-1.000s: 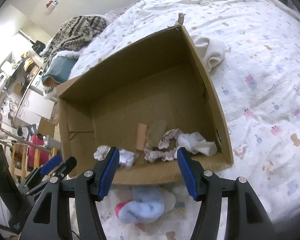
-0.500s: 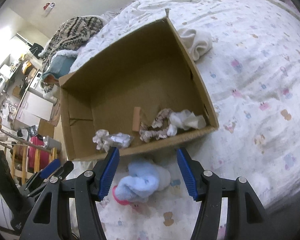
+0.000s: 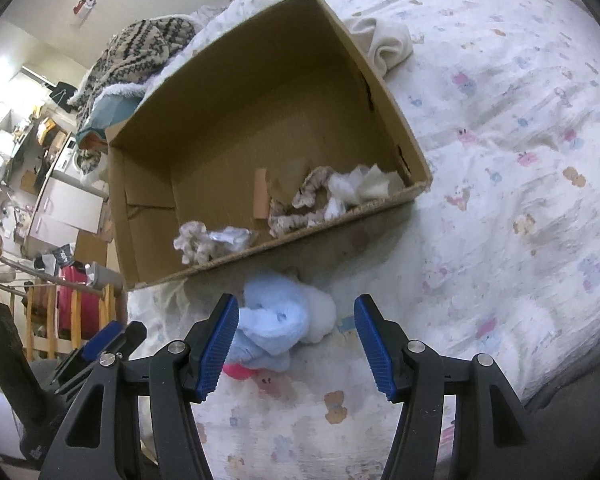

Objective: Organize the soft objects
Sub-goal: 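Grasp the blue-and-white sock bundle with the right tool while the left tool grasps the pink duck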

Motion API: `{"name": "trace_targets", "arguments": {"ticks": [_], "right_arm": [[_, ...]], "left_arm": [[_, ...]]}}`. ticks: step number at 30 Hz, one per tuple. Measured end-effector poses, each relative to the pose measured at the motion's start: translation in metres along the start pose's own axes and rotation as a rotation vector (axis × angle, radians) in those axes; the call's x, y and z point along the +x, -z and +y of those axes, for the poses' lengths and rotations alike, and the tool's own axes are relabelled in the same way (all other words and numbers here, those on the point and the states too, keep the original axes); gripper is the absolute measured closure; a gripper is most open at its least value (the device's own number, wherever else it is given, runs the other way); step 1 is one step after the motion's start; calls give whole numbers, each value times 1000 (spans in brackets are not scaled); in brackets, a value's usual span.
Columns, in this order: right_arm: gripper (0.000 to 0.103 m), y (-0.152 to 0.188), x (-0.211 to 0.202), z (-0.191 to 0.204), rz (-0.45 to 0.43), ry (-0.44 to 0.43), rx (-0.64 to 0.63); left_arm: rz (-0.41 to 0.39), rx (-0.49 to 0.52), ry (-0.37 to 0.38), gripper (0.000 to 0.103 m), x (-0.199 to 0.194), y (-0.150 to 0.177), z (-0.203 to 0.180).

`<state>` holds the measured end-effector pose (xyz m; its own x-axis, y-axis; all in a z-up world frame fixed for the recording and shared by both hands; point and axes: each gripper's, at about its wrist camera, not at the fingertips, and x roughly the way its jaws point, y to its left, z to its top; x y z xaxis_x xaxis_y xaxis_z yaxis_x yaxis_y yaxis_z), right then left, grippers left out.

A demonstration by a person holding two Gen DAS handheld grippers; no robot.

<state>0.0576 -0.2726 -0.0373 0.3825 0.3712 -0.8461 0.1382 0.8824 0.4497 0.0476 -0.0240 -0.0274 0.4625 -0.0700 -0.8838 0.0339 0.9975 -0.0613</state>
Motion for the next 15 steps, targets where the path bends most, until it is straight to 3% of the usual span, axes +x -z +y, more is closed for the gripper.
{"name": "trace_targets", "arguments": {"ticks": [4,8,11,15], "right_arm": [[37,2,11,-5,41,-23,34],[27,2,26,-7,96,-59,62],[27,5,44,-1,157,-81,58],[13,3,64,12,189,-60,6]], "left_arm": [[24,-39,-8,45,4,5,8],[47,-73,1,45,9,7,14],[55,-80,-1,45,11,8,14],[62,-85,4,45,13,8,13]]}}
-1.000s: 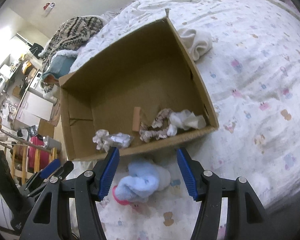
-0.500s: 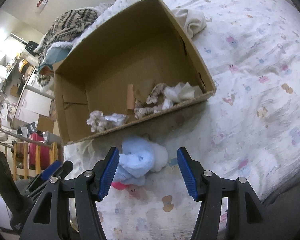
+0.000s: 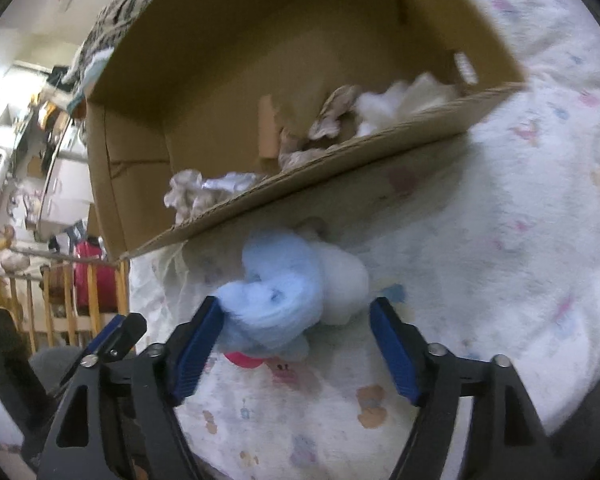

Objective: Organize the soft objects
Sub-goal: 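Grasp the blue-and-white sock bundle with the right tool while the left tool grasps the pink duck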

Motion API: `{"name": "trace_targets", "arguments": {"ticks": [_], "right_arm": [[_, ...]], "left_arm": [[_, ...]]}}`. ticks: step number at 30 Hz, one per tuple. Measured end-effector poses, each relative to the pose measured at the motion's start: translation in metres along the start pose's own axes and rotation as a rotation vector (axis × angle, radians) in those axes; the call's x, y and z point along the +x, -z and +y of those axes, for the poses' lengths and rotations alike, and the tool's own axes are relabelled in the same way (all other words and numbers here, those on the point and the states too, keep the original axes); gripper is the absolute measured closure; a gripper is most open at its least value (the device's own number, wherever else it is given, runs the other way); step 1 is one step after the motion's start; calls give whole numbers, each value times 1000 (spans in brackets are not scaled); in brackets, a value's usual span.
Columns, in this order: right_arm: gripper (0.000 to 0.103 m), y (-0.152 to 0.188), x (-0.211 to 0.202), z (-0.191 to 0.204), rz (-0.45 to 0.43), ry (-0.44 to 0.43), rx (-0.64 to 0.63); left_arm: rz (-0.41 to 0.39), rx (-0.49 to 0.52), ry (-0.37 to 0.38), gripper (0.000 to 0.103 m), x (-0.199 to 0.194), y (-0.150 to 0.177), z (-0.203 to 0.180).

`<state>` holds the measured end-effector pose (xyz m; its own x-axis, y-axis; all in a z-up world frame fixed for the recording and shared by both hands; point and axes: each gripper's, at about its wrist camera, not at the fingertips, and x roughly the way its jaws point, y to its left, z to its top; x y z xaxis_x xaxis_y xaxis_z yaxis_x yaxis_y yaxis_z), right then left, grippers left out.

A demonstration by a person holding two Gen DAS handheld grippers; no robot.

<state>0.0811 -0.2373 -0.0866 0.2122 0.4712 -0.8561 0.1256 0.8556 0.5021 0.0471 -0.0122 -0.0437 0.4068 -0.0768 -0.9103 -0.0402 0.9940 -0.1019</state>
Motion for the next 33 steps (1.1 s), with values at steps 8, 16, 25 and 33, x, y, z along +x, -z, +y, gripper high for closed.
{"name": "trace_targets", "arguments": {"ticks": [8,16,25,33], "right_arm": [[22,-11,25,4,31,39,-28],[73,-3,17,25,22,23,-140],[73,10,-37,9,-104,14,-72],[73,17,-50,-1,-139,12,-33]], "left_arm": [[12,7,-8,45,6,1,-4],[16,17,10,45,12,1,-11],[74,96,90,45,23,12,-40],[108,215,109,45,41,22,-84]]}}
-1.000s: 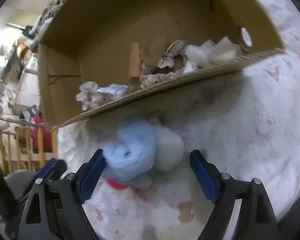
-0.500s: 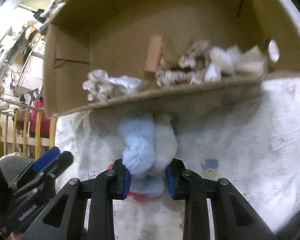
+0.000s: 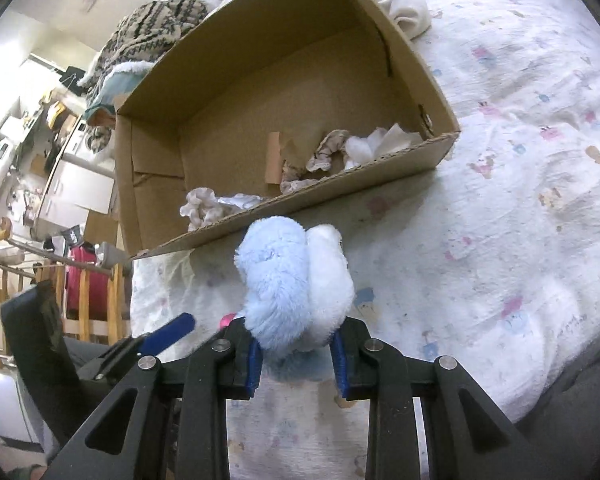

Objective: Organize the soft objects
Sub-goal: 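Grasp the blue-and-white sock bundle with the right tool while the left tool grasps the pink duck, then carry the pink duck and sock bundle over the box with both tools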

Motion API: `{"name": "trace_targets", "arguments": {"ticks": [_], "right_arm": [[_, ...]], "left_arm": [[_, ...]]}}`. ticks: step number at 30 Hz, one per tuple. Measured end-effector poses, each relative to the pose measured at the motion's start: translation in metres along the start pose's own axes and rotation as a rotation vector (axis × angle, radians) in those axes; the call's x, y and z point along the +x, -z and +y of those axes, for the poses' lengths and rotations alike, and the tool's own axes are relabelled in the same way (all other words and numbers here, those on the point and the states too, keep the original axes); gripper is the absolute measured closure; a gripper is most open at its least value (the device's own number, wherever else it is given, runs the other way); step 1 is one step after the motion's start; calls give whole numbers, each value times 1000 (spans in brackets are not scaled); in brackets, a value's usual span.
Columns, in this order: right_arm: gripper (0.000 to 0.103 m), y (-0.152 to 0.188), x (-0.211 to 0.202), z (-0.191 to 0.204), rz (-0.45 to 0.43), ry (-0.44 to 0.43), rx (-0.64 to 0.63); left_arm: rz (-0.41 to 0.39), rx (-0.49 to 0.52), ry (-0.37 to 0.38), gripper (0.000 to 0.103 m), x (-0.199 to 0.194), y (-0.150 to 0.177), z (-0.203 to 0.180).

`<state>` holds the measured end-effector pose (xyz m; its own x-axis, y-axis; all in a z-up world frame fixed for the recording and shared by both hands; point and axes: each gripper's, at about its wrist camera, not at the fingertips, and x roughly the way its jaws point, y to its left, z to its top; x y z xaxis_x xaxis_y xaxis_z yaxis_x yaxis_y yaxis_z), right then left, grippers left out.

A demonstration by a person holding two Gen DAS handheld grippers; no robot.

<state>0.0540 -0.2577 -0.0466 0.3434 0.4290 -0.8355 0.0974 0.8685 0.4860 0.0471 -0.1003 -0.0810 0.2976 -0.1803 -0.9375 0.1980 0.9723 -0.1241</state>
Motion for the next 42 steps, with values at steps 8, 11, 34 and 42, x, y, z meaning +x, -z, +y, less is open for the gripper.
{"name": "trace_targets", "arguments": {"ticks": [8,11,34,42], "right_arm": [[73,1,-1,-6,1,3,21],[73,2,0,-6,5,5,16],[73,7,12,10,29,34,-57],[73,11,5,20,14,15,-110]], "left_arm": [[38,-16,-18,45,24,-1,-6],[51,-29,-14,45,30,-2,-5],[29,-138,-103,63,6,5,43],[-17,-211,-153,63,-15,8,75]]}}
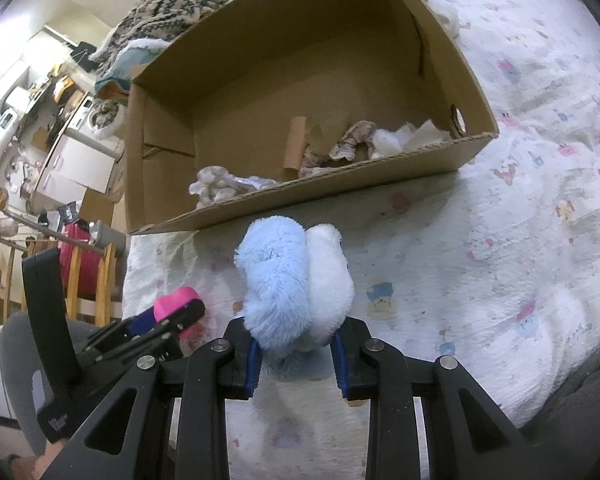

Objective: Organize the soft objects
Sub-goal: 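Carry the pink duck and sock bundle over the box with both tools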

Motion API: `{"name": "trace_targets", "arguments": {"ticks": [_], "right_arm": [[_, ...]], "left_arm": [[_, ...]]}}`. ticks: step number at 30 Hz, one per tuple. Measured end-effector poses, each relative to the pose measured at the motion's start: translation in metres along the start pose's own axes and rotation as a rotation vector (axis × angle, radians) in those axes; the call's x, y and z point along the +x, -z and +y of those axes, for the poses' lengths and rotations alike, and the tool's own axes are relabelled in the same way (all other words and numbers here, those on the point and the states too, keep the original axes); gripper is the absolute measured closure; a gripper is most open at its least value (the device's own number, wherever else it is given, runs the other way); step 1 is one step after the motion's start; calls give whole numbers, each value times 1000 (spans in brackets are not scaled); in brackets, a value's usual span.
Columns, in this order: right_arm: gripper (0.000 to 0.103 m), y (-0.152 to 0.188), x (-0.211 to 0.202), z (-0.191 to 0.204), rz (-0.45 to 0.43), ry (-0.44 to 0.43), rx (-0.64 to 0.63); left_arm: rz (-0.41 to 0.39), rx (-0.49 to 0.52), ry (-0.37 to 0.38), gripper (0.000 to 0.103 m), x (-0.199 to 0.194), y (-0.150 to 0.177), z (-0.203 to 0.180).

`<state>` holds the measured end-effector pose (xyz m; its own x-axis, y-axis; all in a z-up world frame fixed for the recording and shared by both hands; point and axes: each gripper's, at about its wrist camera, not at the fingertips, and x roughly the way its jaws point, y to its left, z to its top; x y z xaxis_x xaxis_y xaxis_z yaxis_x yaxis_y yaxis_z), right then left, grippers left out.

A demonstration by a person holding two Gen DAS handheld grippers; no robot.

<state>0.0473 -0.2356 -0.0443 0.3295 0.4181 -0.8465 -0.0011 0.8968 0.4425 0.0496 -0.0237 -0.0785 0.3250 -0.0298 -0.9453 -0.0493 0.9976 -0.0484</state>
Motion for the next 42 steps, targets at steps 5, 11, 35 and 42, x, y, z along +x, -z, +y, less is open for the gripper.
{"name": "trace_targets", "arguments": {"ticks": [5,11,35,42], "right_arm": [[73,1,-9,7,-30,-28,-30],[73,1,-27,13,-72,-79,-46],[72,-62,-92,15,-291,-118,-65],[71,-78,-76,4,-317,-84,-65]], "left_arm": [[-54,-34,-21,63,-21,-10,23],[-131,-55,-19,63,-53,-8,41],[-342,23,15,63,-119,-78,-6],[-390,87,-11,63,-107,-91,-20]]}}
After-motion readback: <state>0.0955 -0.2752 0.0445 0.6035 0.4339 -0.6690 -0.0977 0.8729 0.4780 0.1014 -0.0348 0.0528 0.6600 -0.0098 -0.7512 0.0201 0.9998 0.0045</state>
